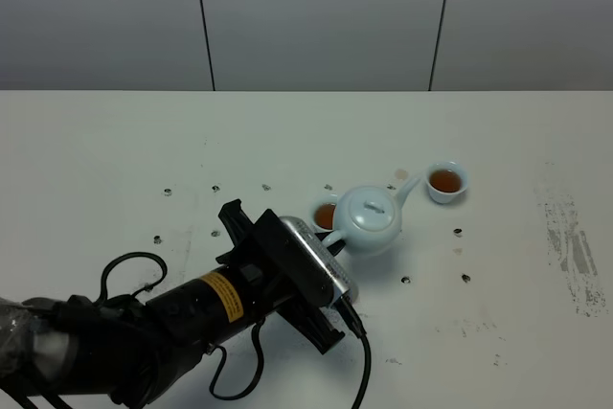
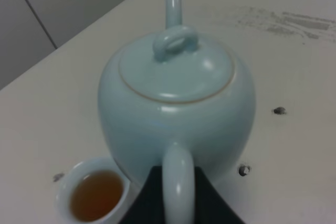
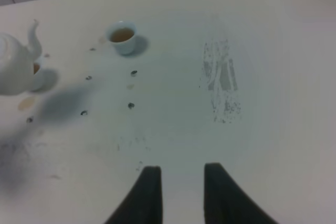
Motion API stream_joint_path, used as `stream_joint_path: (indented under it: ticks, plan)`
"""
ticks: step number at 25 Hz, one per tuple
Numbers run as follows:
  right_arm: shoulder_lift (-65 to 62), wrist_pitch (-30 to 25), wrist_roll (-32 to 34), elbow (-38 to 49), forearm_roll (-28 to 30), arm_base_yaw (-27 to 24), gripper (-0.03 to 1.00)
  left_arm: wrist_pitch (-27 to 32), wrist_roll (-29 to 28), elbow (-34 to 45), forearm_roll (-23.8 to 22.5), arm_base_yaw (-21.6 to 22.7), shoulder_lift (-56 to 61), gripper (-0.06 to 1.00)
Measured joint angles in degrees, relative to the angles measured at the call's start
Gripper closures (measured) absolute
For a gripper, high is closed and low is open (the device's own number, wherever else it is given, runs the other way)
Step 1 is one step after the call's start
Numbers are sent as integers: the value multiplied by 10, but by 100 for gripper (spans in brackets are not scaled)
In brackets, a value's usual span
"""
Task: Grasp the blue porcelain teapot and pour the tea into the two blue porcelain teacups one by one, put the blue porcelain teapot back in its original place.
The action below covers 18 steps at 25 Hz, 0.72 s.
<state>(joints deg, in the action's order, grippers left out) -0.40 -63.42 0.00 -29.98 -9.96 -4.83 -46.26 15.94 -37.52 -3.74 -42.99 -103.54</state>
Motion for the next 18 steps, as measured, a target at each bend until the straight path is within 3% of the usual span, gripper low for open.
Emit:
stream_joint_path:
  ticks: [3,7,13,18]
  plan:
    - [0,0,0,0,0,0,75,42,0,-21,-1,0,18,84]
    - [0,0,0,0,0,0,75,53,0,-25,0,0,38,84]
    - [0,0,0,0,0,0,75,22,0,22,9,15,87,84]
    - [0,0,0,0,0,0,75,6,4,92,64,37,121,84]
